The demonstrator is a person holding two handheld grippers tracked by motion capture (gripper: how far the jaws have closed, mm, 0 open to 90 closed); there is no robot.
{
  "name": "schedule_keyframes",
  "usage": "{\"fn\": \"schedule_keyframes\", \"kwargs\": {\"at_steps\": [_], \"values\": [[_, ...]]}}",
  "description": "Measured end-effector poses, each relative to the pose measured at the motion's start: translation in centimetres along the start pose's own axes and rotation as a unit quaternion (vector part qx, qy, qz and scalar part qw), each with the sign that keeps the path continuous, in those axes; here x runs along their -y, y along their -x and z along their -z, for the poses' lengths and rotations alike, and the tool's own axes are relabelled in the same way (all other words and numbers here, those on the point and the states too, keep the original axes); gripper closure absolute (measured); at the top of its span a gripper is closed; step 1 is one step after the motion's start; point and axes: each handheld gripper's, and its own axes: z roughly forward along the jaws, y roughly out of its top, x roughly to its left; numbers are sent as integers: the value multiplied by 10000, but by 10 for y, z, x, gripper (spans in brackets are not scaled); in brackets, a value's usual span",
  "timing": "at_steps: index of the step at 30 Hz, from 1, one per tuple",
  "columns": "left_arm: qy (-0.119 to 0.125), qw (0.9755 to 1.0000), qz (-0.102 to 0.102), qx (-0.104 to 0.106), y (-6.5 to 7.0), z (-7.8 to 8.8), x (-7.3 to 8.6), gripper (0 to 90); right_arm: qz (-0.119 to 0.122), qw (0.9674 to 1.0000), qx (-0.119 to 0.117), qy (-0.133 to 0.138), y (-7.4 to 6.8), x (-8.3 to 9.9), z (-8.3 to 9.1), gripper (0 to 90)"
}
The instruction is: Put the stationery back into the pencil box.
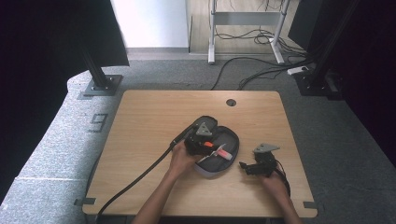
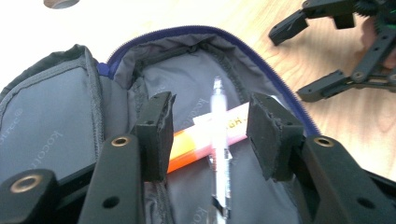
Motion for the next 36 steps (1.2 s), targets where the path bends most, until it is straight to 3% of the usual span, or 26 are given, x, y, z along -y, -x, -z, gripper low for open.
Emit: {"fn": "schedule_keyframes", "kwargs": {"at_steps": [12, 20, 28, 36], "values": [[85, 10000, -18, 26, 2, 22, 1, 393, -1, 10000, -3, -1, 0, 0, 0, 136], [115, 9999, -16, 53, 2, 40, 10, 313, 11, 10000, 6, 1, 0, 0, 0, 136], [173, 9997, 111, 135, 0, 60, 22, 247, 14, 10000, 13, 2, 0, 0, 0, 136], [175, 9998, 66, 39, 2, 82, 33, 167, 15, 10000, 13, 2, 0, 0, 0, 136]]}}
